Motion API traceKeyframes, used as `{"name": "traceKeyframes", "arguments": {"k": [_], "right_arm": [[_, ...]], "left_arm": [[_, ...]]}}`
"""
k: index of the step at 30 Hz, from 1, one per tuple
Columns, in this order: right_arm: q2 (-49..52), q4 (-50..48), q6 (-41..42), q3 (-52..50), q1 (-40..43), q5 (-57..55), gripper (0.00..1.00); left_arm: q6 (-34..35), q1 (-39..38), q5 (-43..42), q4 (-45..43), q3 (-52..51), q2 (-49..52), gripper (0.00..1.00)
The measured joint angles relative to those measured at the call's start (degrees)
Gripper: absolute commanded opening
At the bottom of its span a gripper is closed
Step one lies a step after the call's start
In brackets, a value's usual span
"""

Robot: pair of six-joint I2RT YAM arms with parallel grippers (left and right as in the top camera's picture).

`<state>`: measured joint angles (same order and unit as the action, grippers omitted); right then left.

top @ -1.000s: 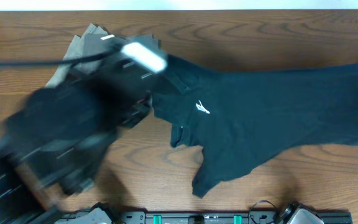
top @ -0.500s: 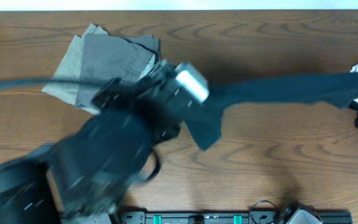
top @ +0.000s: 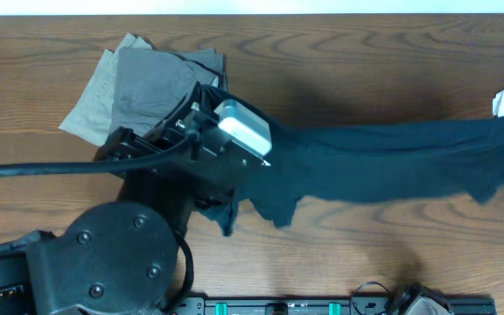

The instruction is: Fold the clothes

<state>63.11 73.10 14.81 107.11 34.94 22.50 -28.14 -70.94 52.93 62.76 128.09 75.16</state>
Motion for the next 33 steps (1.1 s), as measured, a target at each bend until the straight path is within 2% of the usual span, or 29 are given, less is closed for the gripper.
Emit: {"name": "traceKeyframes", "arguments": {"k": [3, 6, 9, 13, 18, 23, 25, 26, 27, 28, 29, 30, 33], "right_arm": [[2.16, 0.46, -0.02, 0.15, -0.02, -0.26, 0.01], [5.88, 1.64, -0.02, 0.31, -0.39, -0.42, 0.01], [10.93, 1.9, -0.15, 0.31, -1.4, -0.46, 0.01], [18.93, 1.05, -0.28, 0.31, -3.48, -1.29, 0.01], [29.81, -4.26, -0.44, 0.35, -7.48, -3.69, 0.01], [42.73, -14.03, 0.28, 0.39, -10.99, -4.98, 0.01], [47.54, -18.32, 0.79, 0.35, -11.56, -5.25, 0.02], [49.72, -20.39, 0.98, 0.33, -11.74, -5.4, 0.04], [51.74, -22.45, 1.31, 0.28, -11.82, -5.55, 0.15], [53.51, -24.61, 1.73, 0.28, -11.82, -5.77, 0.31], [55.36, -27.04, 1.92, 0.26, -11.8, -6.08, 0.43], [56.57, -28.83, 1.99, 0.26, -11.8, -6.25, 0.54], [59.12, -31.39, 1.77, 0.24, -11.72, -6.75, 0.63]], "left_arm": [[-0.44, 4.57, -0.26, -0.26, 0.0, 0.92, 0.06], [0.0, 12.63, -4.15, 0.07, 0.0, 3.5, 0.06], [1.9, 22.93, -13.0, 1.29, 0.09, 8.13, 0.06], [4.24, 35.43, -28.65, 0.79, 0.13, 19.43, 0.06], [4.52, 41.44, -38.32, -4.92, 0.07, 35.3, 0.06], [4.02, 42.8, -41.62, -12.9, 0.02, 47.63, 0.07], [3.87, 43.1, -42.32, -16.02, 0.0, 51.65, 0.1], [3.85, 43.23, -42.51, -17.49, 0.0, 53.27, 0.17], [3.76, 43.47, -42.58, -18.82, -0.02, 55.04, 0.29], [3.48, 43.71, -42.66, -20.48, -0.04, 56.65, 0.46], [3.28, 43.93, -42.88, -21.7, -0.04, 57.79, 0.69], [3.56, 44.22, -42.97, -22.82, -0.04, 58.9, 0.78], [4.07, 44.98, -42.49, -23.67, -0.17, 60.24, 0.94]]}}
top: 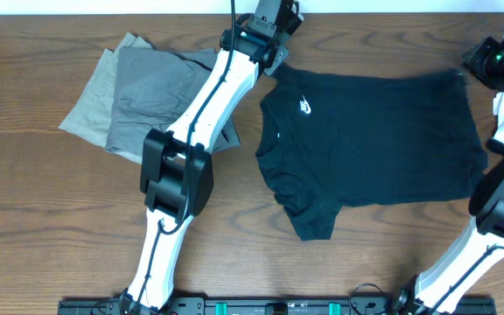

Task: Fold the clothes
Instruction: 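Lay the shirt flat face-up with left gripper at its collar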

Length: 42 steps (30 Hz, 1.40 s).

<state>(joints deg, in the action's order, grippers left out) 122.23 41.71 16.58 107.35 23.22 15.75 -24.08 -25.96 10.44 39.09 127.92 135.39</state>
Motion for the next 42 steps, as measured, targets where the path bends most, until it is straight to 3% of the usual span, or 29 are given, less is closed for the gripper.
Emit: {"name": "traceKeyframes", "arguments": {"k": [4, 9, 12, 16, 22, 33, 37, 41, 42], "right_arm": [[0.22, 2.38, -0.52, 0.0, 0.98, 0.04, 0.66], [-0.26, 11.76, -0.96, 0.0, 3.82, 0.57, 0.62], [-0.52, 17.84, -2.12, 0.0, 4.79, 0.59, 0.59], [-0.79, 25.64, -4.57, -0.07, 4.48, 0.87, 0.52], [-1.03, 29.57, -6.47, -1.7, 3.65, -0.94, 0.51], [-1.2, 28.06, -6.78, -5.97, 2.36, -2.1, 0.51], [-1.22, 28.76, -6.78, -5.97, 2.36, -2.19, 0.51], [-1.22, 29.09, -6.78, -5.97, 2.36, -2.32, 0.51], [-1.22, 29.16, -6.8, -5.97, 2.36, -2.32, 0.51]], "left_arm": [[1.38, 0.81, 1.97, 3.96, 0.02, -1.38, 0.96], [4.66, 1.11, 1.27, 18.03, 0.02, -6.16, 0.95], [7.61, 1.09, -5.05, 28.22, 0.11, -9.03, 0.9], [9.46, 1.07, -14.93, 34.1, -0.87, -9.73, 0.81], [10.58, 0.61, -23.43, 33.29, -11.96, -9.11, 0.77], [10.82, 0.02, -25.97, 15.67, -30.95, -8.28, 0.66], [11.08, 0.02, -26.38, 14.36, -32.74, -8.37, 0.5], [12.55, -0.04, -27.1, 14.16, -33.07, -8.37, 0.06], [12.68, -0.07, -27.1, 14.03, -33.31, -8.35, 0.06]]}}
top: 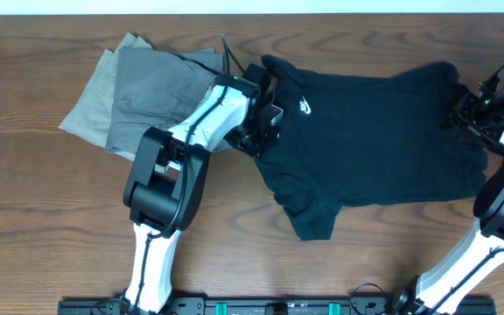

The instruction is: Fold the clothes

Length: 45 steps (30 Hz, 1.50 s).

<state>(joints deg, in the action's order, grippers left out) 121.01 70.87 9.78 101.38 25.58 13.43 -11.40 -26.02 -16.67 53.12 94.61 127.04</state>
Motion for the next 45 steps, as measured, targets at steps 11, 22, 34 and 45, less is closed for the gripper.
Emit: {"name": "traceKeyframes", "arguments": {"k": [11, 22, 34, 45], "right_arm": [[0.0, -0.09, 0.0, -1.18, 0.0, -4.02, 0.5], [-0.22, -7.02, 2.99, -13.75, 0.22, -8.57, 0.14], [-2.14, -23.5, 5.18, -19.78, 3.43, -10.67, 0.01], [-2.54, -10.49, -2.73, -13.27, 7.23, 9.27, 0.22]], "left_arm": [[5.53, 3.98, 12.96, 0.17, 0.26, -0.04, 0.06], [6.88, 7.8, 14.32, 0.33, 0.37, -0.07, 0.32], [7.13, 7.63, 14.29, 0.42, 0.48, -0.09, 0.31], [7.13, 7.58, 14.36, 0.81, 1.14, -6.75, 0.59]]}}
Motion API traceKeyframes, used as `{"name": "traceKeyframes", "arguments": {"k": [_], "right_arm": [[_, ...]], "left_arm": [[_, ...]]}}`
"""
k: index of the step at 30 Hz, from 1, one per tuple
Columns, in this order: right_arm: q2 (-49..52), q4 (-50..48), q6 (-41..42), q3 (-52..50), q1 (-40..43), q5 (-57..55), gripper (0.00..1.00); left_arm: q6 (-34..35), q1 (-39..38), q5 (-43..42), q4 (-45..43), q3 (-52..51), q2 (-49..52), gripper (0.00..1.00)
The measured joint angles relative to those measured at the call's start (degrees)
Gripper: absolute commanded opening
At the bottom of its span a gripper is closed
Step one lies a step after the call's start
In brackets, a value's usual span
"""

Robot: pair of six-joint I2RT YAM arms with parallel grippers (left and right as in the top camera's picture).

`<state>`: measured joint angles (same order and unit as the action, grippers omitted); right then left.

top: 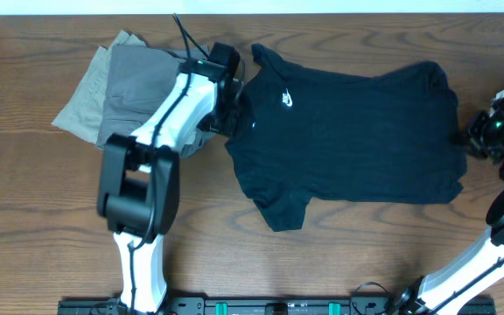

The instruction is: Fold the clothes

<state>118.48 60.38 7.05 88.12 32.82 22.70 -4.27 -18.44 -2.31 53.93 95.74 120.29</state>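
Note:
A black T-shirt [357, 140] with a small white chest logo lies spread flat across the middle of the table, collar to the left and hem to the right. My left gripper [232, 109] sits at the shirt's collar and shoulder edge and looks closed on the cloth. My right gripper [475, 140] is just off the shirt's right hem, low over the table. How its jaws stand is too small to make out.
A pile of grey garments [121, 87] lies at the back left, partly under my left arm. Something white shows at the right edge behind my right arm. The table's back edge runs along the top.
The shirt has shifted left by a short way, together with my left gripper at its collar edge. My right gripper has moved off the hem corner, toward the front and slightly right.
At first the shirt hung stretched in a long band across the table, with my left arm close under the camera. Then it lay spread flat, both grippers at its far corners. The grippers then came lower on its sides, and now it lies further left.

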Motion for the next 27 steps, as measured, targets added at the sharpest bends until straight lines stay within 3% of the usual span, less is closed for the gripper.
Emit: {"name": "traceKeyframes", "arguments": {"k": [4, 12, 15, 20, 23, 25, 27], "right_arm": [[-0.26, 7.52, 0.98, -0.24, -0.02, -5.07, 0.23], [-0.37, 6.4, 5.66, -1.62, 1.22, -16.79, 0.26], [-0.39, 6.05, 6.1, -2.03, 2.62, -17.14, 0.31], [-0.48, 4.33, 6.1, -5.77, 3.23, -16.7, 0.5], [-0.48, 1.14, 6.08, -8.76, 3.19, -15.67, 0.51], [-0.96, 0.15, 5.99, -10.19, 3.17, -14.78, 0.42], [-1.6, -0.81, 5.49, -11.13, 3.17, -14.12, 0.12]], "left_arm": [[0.0, -0.11, -0.11, 1.9, 0.55, -5.31, 0.59], [0.0, -0.85, -2.27, 4.76, 1.07, -8.57, 0.59], [0.0, -0.92, -2.49, 5.88, 1.07, -8.68, 0.59], [0.02, -0.9, -2.89, 6.12, 1.07, -9.44, 0.6], [0.0, -0.9, -3.06, 6.12, 1.07, -10.05, 0.6], [0.02, -0.9, -3.1, 6.1, 1.07, -10.27, 0.6], [0.0, -0.9, -3.15, 6.12, 1.07, -10.32, 0.6]]}}
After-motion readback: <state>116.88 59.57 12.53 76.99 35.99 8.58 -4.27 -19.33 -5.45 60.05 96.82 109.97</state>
